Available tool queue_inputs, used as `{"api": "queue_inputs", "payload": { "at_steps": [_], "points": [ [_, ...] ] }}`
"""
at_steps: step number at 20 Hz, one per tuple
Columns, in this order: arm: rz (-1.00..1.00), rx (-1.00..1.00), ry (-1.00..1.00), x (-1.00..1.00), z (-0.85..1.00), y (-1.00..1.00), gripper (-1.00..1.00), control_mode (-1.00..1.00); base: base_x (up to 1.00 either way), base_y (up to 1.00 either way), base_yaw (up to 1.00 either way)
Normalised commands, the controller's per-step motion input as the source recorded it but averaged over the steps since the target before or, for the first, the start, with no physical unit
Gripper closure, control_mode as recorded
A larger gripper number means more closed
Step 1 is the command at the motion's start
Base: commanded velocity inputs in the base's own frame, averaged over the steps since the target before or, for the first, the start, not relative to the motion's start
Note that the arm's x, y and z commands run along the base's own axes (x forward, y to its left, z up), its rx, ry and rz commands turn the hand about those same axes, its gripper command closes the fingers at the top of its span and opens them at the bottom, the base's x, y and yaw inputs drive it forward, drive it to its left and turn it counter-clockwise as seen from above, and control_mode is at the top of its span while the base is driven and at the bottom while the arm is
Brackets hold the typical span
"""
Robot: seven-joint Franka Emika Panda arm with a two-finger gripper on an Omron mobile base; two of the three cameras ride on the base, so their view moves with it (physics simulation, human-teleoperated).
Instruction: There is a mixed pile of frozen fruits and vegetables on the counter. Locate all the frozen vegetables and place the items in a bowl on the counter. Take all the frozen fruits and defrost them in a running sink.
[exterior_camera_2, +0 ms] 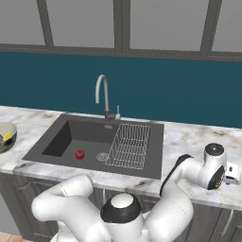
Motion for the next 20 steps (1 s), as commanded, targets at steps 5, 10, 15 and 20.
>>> {"api": "queue_inputs", "payload": {
  "at_steps": [5,10,15,20],
  "points": [
    [0.06,0.01,0.00,0.08,-0.17,-0.13,1.00,-1.00,0.00,0.00,0.00],
    [0.13,0.00,-0.02,-0.15,0.03,0.39,1.00,-1.00,0.00,0.00,0.00],
    [0.14,-0.10,-0.05,-0.47,0.36,1.00,1.00,-1.00,0.00,0.00,0.00],
    [0.13,-0.23,0.00,-0.13,0.71,1.00,1.00,-1.00,0.00,0.00,0.00]
  ]
}}
